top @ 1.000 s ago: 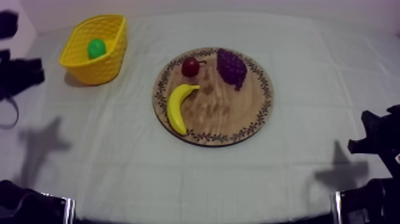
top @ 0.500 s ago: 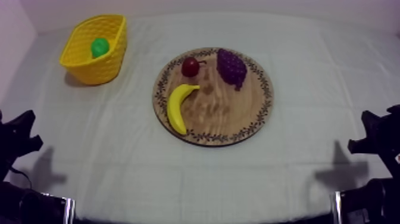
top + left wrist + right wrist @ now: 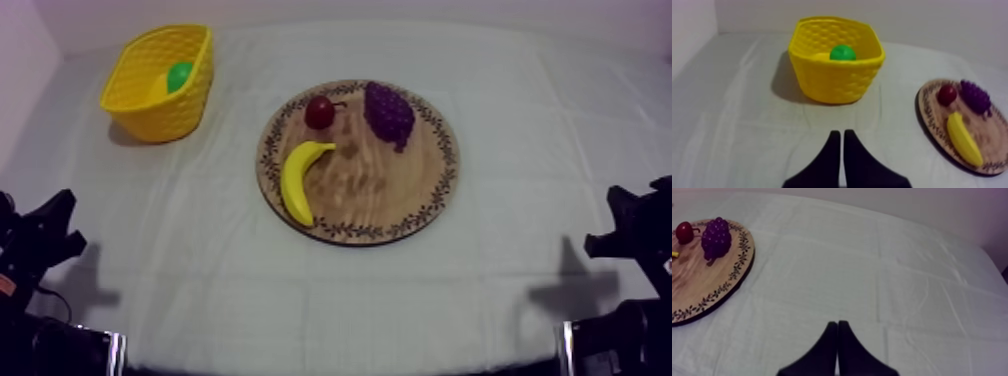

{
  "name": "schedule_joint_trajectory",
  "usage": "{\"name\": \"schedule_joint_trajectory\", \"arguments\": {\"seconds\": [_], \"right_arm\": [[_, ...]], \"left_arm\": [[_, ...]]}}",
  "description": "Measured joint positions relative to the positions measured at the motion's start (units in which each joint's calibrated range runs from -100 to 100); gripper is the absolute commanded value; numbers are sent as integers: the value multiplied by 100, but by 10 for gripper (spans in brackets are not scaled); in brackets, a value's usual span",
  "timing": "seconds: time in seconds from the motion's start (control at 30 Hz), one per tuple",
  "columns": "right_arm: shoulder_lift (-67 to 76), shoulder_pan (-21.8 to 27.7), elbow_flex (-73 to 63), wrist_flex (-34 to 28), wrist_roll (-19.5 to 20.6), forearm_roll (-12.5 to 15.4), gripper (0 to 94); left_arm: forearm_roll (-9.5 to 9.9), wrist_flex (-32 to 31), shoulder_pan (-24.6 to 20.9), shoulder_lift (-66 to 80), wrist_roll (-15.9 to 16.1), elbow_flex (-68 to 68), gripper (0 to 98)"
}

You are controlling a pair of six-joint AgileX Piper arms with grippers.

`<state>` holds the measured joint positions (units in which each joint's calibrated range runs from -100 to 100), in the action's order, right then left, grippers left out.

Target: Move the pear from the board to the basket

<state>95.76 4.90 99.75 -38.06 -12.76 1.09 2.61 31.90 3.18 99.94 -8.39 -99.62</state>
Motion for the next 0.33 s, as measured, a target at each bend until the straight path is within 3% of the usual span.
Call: {"name": "schedule_joint_trajectory", "arguments": {"seconds": [0.17,0.33], "right_arm": [[0,0,0,0,0,0,3],[0,0,0,0,0,0,3]], "left_arm": [[-12,-40,0,6,-355,-9,1],[-12,-40,0,9,-285,-10,1]]}}
